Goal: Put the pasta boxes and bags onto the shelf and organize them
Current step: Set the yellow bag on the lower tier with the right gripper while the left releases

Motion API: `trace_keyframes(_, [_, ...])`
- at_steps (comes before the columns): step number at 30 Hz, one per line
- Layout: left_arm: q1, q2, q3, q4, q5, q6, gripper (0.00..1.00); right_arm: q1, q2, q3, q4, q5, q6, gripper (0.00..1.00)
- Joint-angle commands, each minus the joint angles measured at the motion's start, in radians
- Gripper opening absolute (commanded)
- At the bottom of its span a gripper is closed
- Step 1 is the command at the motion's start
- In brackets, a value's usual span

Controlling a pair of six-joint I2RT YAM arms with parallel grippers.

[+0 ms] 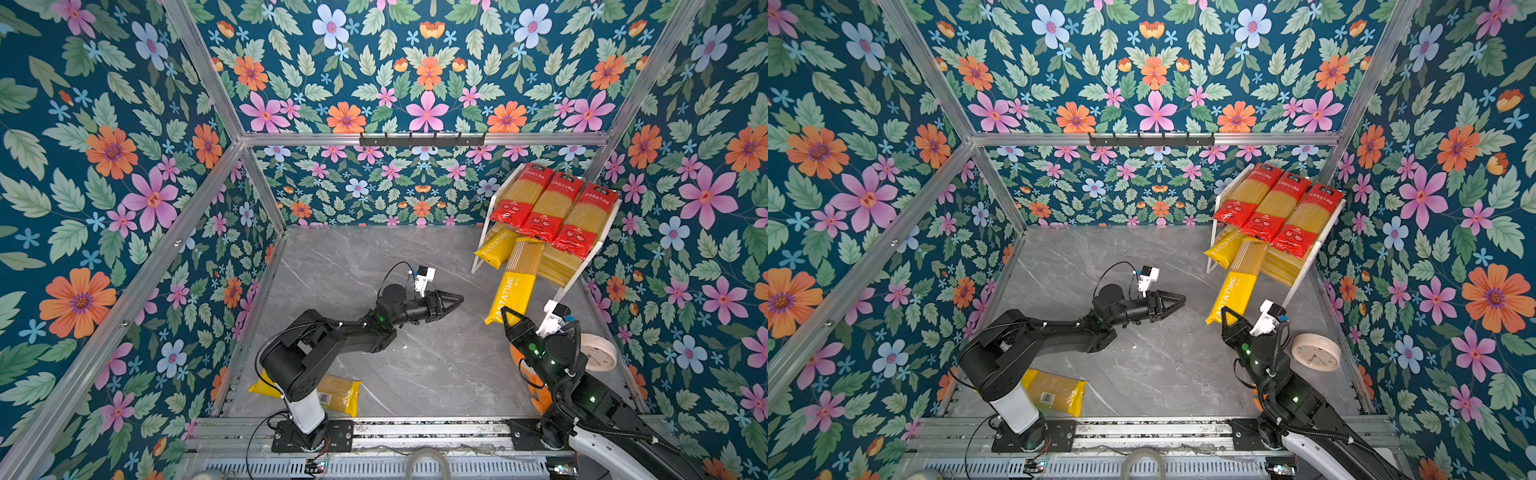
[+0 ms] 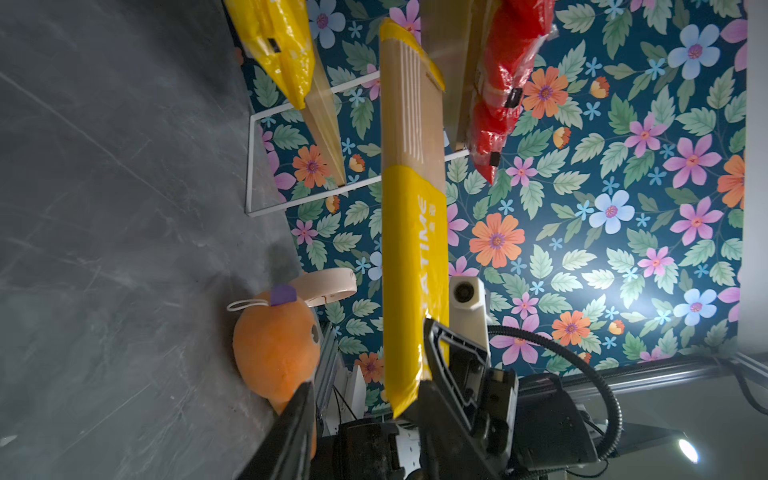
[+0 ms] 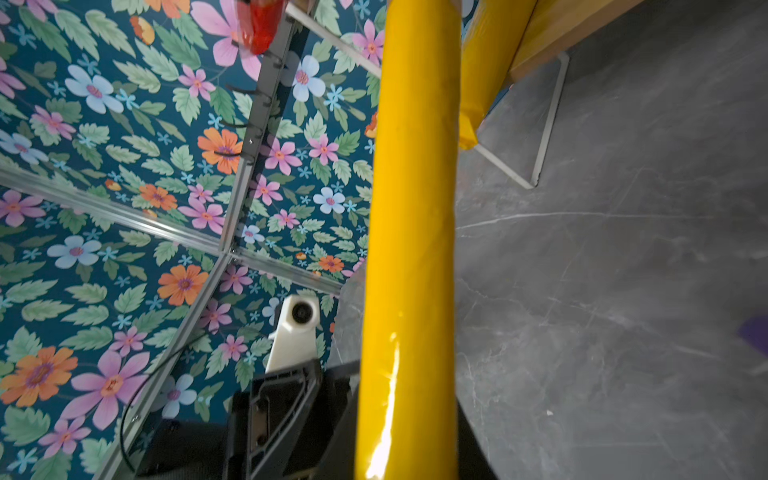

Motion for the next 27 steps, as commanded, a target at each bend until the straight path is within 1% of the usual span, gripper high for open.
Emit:
trace_keyframes(1, [0.001,-0.021,-0.032,0.052,-0.018,0.006,0.43,-0.137,0.053,0.024,0.141,-0.116,-0.019,0.0])
trace_keyframes(5, [0.001,-0.045,-0.068,0.039,-0.032,0.021,0.43,-0.355,0.157,0.035,0.254,-0.302,0.015,0.0])
trace_keyframes(8, [0.001,-0.057,-0.082,0.025,-0.038,0.035,0.43,-0.45,0.244,0.065,0.328,-0.393,0.003,0.0])
trace_keyframes(12, [0.002,-0.062,-0.085,0.005,-0.04,0.052,0.43,-0.535,0.355,0.085,0.427,-0.473,0.01,0.0])
trace_keyframes(16, [0.003,-0.06,-0.083,-0.009,-0.043,0.062,0.43,-0.573,0.49,0.122,0.534,-0.512,0.012,0.0])
trace_keyframes(21, [0.004,-0.069,-0.084,-0.034,-0.048,0.081,0.43,-0.63,0.666,0.203,0.617,-0.573,0.014,0.0])
trace_keyframes(22, [0.006,-0.074,-0.086,-0.039,-0.051,0.086,0.43,-0.646,0.693,0.206,0.635,-0.582,0.022,0.02])
trace_keyframes(25, [0.005,-0.091,-0.1,-0.062,-0.063,0.102,0.43,-0.663,0.744,0.197,0.661,-0.592,0.046,0.16])
trace_keyframes(27, [0.007,-0.098,-0.109,-0.071,-0.069,0.109,0.43,-0.663,0.764,0.202,0.619,-0.601,0.049,0.23])
